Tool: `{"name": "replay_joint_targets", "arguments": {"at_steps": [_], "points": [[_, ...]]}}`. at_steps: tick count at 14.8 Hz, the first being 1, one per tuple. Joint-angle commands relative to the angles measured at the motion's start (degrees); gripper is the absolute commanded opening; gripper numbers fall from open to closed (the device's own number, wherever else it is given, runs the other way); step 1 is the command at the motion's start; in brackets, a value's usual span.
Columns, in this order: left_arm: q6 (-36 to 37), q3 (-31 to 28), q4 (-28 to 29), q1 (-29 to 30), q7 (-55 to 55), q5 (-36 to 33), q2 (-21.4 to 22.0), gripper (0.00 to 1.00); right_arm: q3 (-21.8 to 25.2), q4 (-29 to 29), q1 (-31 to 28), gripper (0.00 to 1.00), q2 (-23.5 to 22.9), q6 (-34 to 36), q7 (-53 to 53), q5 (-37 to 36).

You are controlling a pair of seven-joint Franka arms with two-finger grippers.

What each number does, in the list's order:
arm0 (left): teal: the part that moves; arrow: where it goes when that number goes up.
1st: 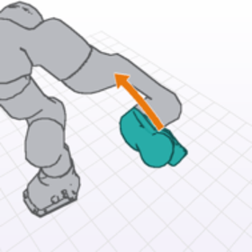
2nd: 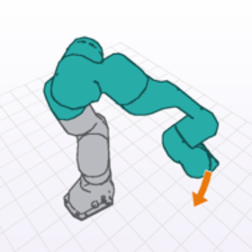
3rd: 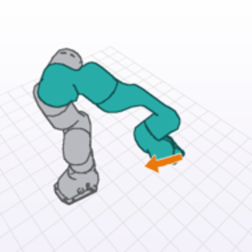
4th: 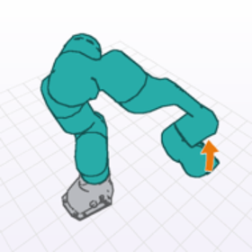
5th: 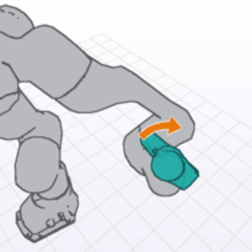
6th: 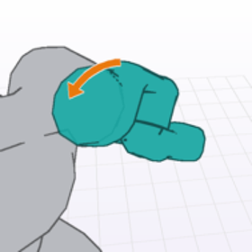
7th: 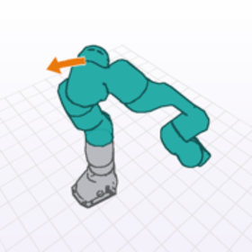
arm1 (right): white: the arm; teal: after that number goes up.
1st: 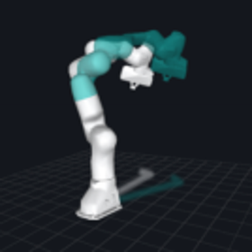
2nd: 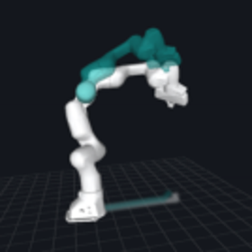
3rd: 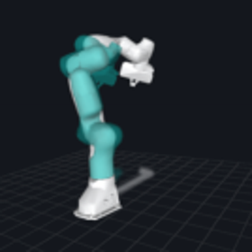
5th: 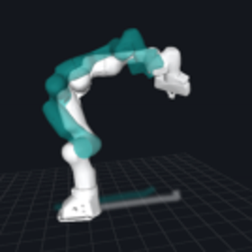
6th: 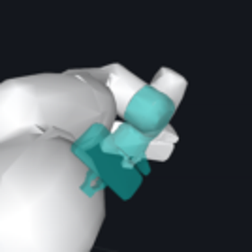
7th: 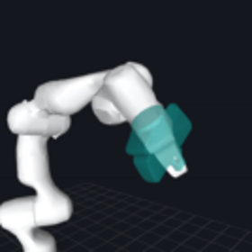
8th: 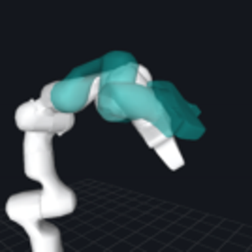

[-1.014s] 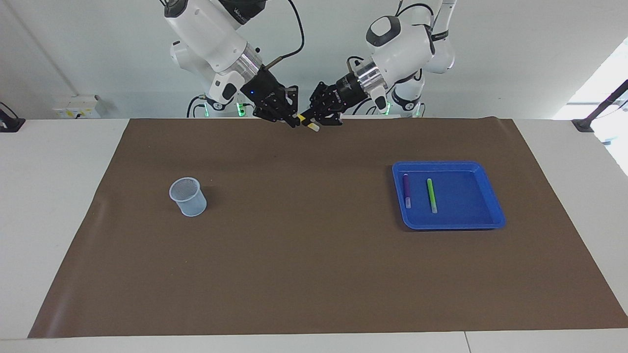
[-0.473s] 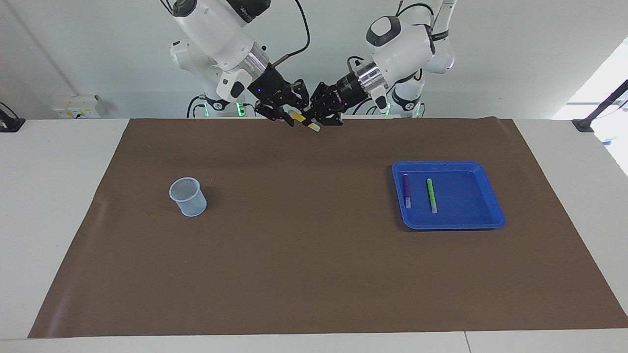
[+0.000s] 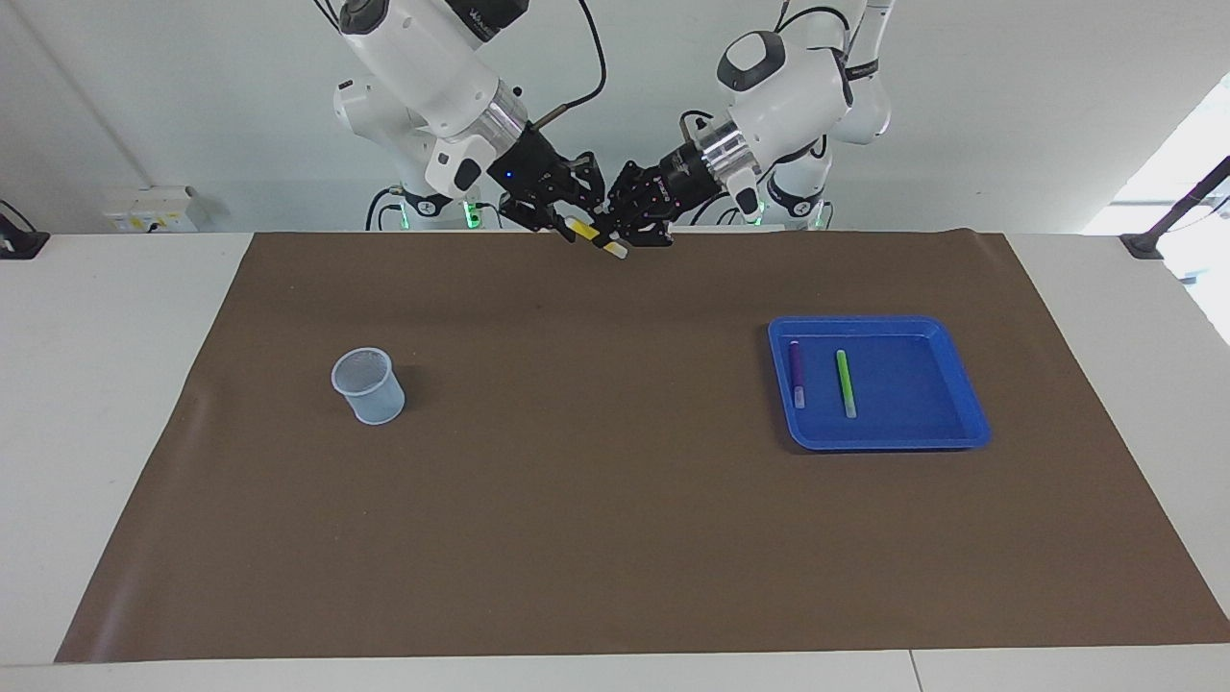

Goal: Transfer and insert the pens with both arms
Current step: 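Close the right gripper on the yellow pen tip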

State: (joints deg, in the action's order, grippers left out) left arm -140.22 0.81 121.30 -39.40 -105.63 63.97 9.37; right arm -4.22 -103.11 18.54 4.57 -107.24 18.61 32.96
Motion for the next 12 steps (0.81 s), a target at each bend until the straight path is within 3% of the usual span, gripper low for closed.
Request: {"name": "replay_joint_targets", "arguments": {"at_steps": [1, 4, 8, 12], "points": [[-1.46, -0.63, 1.58, -1.2, 0.68, 1.07, 1.27, 0.0, 0.09, -0.6, -0.08, 0.45, 0.96, 0.63, 0.2, 0.17], [-1.46, -0.63, 1.84, -1.2, 0.68, 1.07, 1.27, 0.0, 0.09, -0.69, -0.08, 0.41, 0.96, 0.1, 0.46, 0.17], [-1.46, -0.63, 1.84, -1.2, 0.68, 1.07, 1.36, 0.0, 0.09, -0.77, -0.17, 0.0, 0.88, -0.52, 0.38, 0.08], [-1.46, -0.63, 1.93, -1.2, 0.68, 1.07, 1.36, 0.0, 0.18, -0.77, -0.17, 0.0, 0.88, -0.52, 0.38, 0.0]]}}
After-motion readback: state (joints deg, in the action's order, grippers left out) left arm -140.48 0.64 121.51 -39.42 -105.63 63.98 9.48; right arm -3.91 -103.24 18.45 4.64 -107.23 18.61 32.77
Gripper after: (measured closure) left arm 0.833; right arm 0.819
